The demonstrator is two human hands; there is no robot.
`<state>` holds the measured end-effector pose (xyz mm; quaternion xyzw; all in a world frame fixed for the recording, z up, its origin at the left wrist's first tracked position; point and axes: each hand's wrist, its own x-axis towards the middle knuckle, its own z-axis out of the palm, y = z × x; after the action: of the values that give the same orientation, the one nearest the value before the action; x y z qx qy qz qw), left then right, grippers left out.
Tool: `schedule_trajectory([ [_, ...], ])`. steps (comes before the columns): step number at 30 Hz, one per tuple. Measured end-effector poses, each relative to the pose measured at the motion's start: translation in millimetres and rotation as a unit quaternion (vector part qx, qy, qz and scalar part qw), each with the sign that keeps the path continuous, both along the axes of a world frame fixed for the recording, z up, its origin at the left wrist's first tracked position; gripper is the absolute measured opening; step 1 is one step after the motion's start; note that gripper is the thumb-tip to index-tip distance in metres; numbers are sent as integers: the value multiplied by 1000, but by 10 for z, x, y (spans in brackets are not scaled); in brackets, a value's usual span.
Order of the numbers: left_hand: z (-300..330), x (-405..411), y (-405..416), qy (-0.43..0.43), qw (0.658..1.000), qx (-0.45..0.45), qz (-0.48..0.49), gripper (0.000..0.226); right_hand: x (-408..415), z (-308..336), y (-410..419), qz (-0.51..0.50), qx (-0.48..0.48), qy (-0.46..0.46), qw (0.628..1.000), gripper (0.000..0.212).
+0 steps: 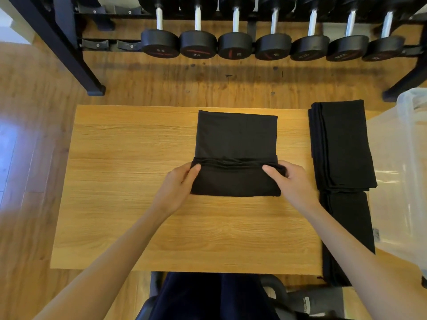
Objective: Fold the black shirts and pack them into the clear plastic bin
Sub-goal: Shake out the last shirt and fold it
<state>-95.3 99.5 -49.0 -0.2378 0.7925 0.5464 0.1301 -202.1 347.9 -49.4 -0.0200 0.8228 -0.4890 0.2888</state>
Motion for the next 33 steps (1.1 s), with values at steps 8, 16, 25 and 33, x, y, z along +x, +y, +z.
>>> schedule_trajectory([
  [8, -331, -47, 28, -22, 987, -157, 20, 54, 162, -309, 58, -57, 63, 30, 996, 42],
  [16, -307, -53, 163, 3, 954, -301, -15, 43, 354, -306, -33, -91, 171, 166, 967, 36],
  [25, -346, -49, 200, 6, 956, -292, 4, 47, 416, -431, 60, -14, 287, 274, 918, 29],
  [33, -284, 26, 200, 20, 950, -306, 68, 29, 433, -340, 38, -34, 306, 339, 889, 33],
])
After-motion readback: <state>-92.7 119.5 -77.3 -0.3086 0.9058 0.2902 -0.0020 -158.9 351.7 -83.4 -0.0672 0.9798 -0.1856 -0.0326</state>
